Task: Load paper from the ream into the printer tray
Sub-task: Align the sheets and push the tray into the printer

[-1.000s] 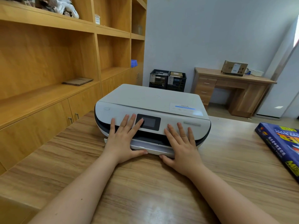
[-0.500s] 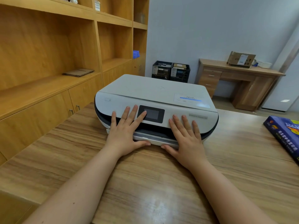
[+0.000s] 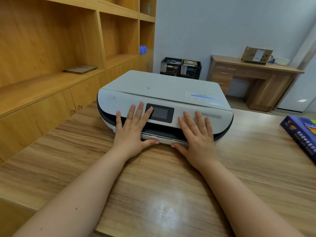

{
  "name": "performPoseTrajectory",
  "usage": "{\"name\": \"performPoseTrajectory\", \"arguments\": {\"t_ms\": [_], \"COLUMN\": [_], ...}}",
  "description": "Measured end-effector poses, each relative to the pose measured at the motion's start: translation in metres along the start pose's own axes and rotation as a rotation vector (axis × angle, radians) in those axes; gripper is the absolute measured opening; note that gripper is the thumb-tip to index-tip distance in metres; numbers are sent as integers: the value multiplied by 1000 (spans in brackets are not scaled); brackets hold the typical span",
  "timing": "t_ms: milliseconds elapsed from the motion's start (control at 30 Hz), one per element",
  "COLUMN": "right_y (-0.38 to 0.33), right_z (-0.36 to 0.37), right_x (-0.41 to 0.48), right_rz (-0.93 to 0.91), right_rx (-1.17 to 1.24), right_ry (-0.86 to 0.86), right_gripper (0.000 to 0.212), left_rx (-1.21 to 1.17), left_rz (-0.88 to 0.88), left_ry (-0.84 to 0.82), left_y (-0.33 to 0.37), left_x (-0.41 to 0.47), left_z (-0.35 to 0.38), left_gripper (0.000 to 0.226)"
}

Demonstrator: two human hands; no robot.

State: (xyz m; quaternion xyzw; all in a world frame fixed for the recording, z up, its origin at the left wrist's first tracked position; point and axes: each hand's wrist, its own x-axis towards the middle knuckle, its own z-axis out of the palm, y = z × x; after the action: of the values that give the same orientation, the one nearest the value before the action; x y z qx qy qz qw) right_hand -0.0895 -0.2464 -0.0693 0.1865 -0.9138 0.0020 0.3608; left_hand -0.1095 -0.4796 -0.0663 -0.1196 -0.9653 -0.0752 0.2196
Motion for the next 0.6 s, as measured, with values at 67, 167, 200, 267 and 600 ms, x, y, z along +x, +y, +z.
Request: {"name": "performPoseTrajectory", "arguments": {"t_ms": [67, 167, 200, 267, 600], "right_y": [0, 0, -1, -1, -3], "right_z": [1, 1, 1, 1, 6], "right_x": [1, 1, 2, 2, 1], "right_rz": [-9, -9, -9, -9, 15], "right_rx": [6, 5, 2, -7, -31], "right_ry": [-10, -21, -21, -20, -23], "right_gripper": [78, 77, 77, 76, 79], "left_rx": [-2, -14, -3, 24, 18], "left_rz": [-8, -10, -12, -17, -15], "left_ry": [3, 17, 15, 11, 35], "left_y": [-1, -1, -1, 0, 0], "left_x": [1, 1, 2, 2, 2], "left_z": [1, 3, 4, 4, 6], "left_gripper": [106, 106, 106, 106, 106]}}
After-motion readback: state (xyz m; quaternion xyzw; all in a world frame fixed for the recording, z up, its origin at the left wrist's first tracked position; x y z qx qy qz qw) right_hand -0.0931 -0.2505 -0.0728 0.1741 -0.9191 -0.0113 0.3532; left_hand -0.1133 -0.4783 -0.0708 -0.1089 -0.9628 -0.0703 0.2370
